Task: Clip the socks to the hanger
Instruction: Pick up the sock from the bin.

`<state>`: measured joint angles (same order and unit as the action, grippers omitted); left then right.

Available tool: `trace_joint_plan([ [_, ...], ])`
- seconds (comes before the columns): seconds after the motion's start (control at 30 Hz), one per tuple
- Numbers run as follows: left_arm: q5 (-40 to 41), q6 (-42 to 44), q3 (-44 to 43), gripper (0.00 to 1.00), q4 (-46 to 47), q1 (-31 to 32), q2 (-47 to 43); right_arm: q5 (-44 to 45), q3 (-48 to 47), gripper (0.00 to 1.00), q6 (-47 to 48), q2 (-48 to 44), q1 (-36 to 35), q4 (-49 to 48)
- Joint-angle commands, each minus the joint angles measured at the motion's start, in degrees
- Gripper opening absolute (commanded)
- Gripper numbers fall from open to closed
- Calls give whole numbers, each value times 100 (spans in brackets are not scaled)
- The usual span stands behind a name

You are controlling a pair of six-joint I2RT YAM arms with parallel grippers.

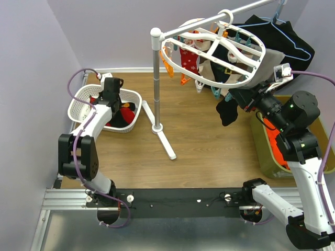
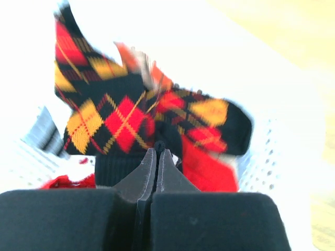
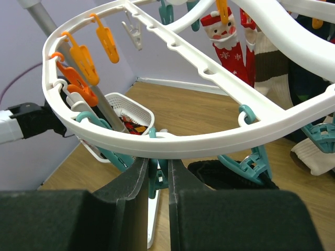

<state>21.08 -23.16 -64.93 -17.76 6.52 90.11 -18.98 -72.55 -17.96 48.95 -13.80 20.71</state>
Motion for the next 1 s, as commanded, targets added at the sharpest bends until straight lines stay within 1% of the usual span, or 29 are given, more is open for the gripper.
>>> trace_joint_plan([
  [0.0, 380, 785, -905, 0, -79, 182, -678, 70, -136, 12, -24, -8, 9, 135],
  [0.03, 371, 1056, -1021, 0, -87, 226, -818, 70, -136, 12, -24, -8, 9, 135],
  [0.07, 370, 1155, -1126, 0, -122, 270, -880, 70, -145, 12, -15, 1, 18, 126],
  [0.1, 318, 1225, -1362, 0, -244, 349, -942, 70, -162, 12, -6, -8, 9, 126],
  [0.23, 81, 1375, -1681, 0, -562, 481, -1310, 53, -198, 12, -15, 1, 18, 126],
  [0.43, -481, 1840, -1523, 0, -667, 499, -2013, 44, -250, 12, 3, 9, 9, 170],
  [0.57, -526, 2008, -1111, 0, -554, 490, -2181, 44, -233, 12, 20, 9, 18, 197],
  [0.7, -613, 1903, -348, 0, -203, 455, -1770, 9, -145, 12, 3, 9, 18, 188],
  [0.8, -667, 1938, -109, 0, 122, 446, -1172, 9, -119, 12, -24, 27, 9, 188],
  [0.87, -562, 1973, -160, 0, 246, 446, -610, -9, -127, 12, -32, 27, 18, 188],
  [0.9, -413, 1973, -335, 0, 290, 438, -399, -18, -119, 12, -41, 36, 18, 197],
  [0.93, -316, 1982, -458, 1, 291, 429, 46, 0, -119, 12, -50, 36, 9, 197],
  [0.97, -202, 1973, -581, 3, 308, 437, 260, -18, -119, 12, -59, 45, 18, 205],
])
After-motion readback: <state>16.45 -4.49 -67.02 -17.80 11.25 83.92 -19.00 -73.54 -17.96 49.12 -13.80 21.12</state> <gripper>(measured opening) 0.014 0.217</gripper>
